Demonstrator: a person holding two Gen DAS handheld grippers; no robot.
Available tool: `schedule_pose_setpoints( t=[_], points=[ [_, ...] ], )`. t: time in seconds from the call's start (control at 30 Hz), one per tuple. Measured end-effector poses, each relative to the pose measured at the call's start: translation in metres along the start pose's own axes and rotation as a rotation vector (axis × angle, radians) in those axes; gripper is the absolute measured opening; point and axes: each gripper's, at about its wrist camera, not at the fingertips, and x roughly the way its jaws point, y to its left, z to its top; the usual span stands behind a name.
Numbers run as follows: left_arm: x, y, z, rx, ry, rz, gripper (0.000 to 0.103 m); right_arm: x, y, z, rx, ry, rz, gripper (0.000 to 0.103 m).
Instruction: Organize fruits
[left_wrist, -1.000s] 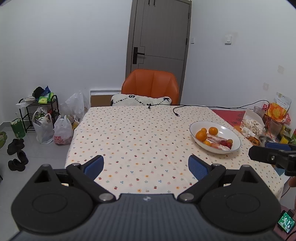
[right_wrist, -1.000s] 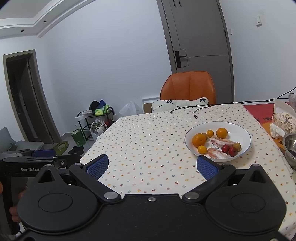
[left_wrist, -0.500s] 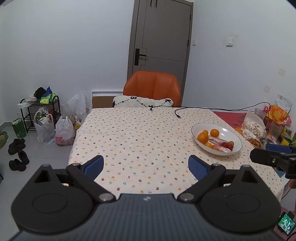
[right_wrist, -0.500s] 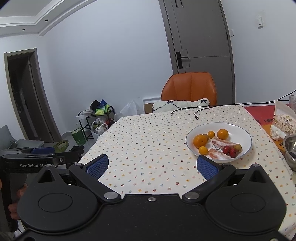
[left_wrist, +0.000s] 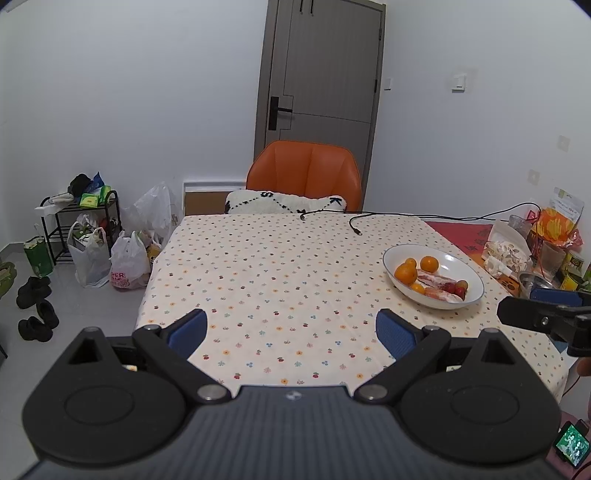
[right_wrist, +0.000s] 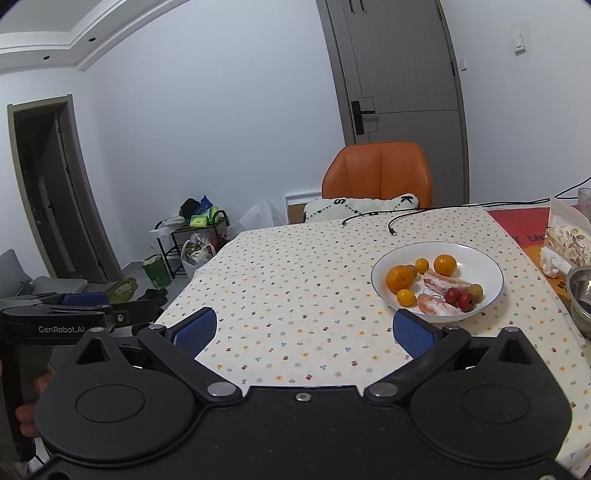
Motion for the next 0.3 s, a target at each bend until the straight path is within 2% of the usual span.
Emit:
schedule_pose_setpoints(
  t=[0.3],
  points=[
    [0.0087, -0.0012, -0.0030, 0.002, 0.022, -0.003, 0.097, 0.0039, -0.0022, -0.0021, 0.005, 0.009, -0.005, 0.103]
  ],
)
